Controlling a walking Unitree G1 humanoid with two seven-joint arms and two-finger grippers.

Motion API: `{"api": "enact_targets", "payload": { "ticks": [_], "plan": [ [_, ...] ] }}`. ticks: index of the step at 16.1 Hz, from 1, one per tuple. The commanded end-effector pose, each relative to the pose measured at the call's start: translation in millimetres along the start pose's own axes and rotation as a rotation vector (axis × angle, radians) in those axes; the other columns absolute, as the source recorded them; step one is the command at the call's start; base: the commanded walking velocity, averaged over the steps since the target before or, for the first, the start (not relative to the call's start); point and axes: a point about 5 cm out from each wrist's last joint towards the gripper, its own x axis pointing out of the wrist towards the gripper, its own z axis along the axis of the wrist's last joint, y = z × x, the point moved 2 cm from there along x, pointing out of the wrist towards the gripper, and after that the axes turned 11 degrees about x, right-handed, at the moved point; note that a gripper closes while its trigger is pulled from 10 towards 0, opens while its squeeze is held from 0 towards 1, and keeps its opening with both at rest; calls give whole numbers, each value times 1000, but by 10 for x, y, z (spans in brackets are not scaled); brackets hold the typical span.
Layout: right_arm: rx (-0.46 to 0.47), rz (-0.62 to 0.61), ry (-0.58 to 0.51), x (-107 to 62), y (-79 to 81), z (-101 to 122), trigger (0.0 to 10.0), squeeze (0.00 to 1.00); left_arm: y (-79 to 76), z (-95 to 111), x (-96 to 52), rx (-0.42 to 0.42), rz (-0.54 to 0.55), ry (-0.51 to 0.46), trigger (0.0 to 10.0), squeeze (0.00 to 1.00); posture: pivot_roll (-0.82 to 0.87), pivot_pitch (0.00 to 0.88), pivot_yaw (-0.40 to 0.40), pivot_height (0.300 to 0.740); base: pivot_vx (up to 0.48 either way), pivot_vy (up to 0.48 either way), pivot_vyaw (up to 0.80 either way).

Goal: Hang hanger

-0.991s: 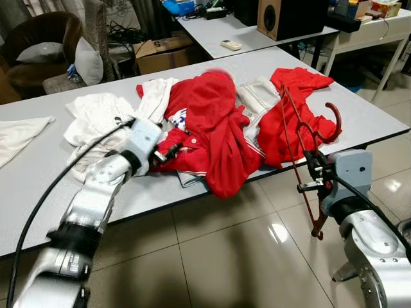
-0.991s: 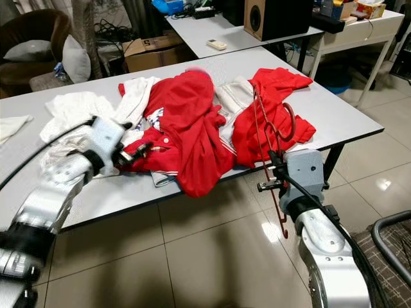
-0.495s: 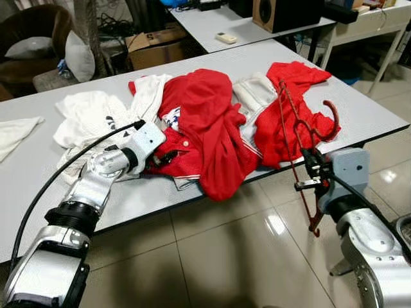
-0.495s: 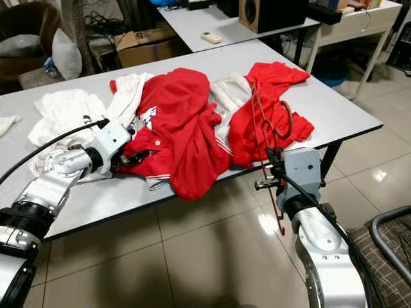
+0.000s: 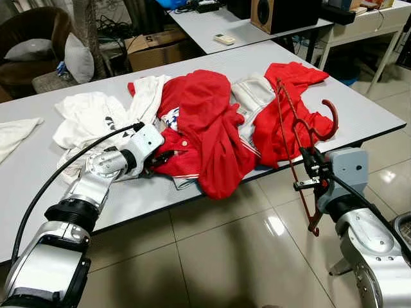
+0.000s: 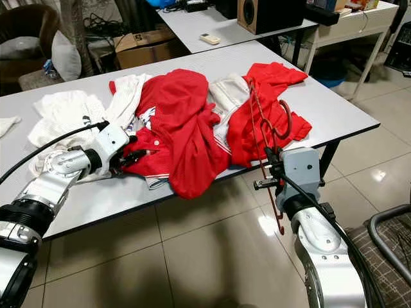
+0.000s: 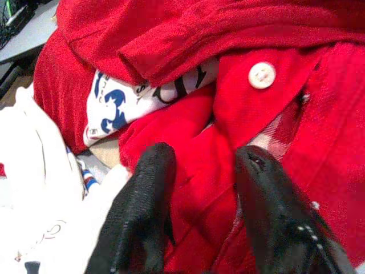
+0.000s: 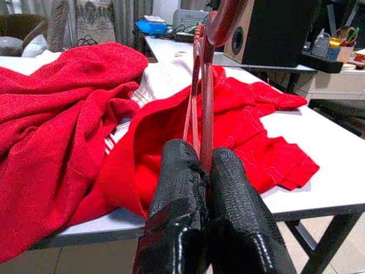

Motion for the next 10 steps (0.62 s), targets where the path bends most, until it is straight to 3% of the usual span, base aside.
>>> {"api": "enact_targets", "payload": {
  "ticks": [1,5,7,10],
  "plan": [
    [-1,8,-12,20,11,18,10000,0,94,-30,-29,-16,34,26,0,0,-162,0,134,740,0,0,0],
    [7,48,-21,18,63,36,10000,0,146,-79,-34,-44,57,62,0,0,-159,0,137,740,0,0,0],
    [36,144,-39,-30,114,96,10000,0,173,-28,-30,-78,70,25,0,0,-155,0,145,740,0,0,0],
    [62,355,-71,-231,166,274,10000,0,288,113,-23,-220,116,-72,0,0,-151,0,165,740,0,0,0]
  ]
}}
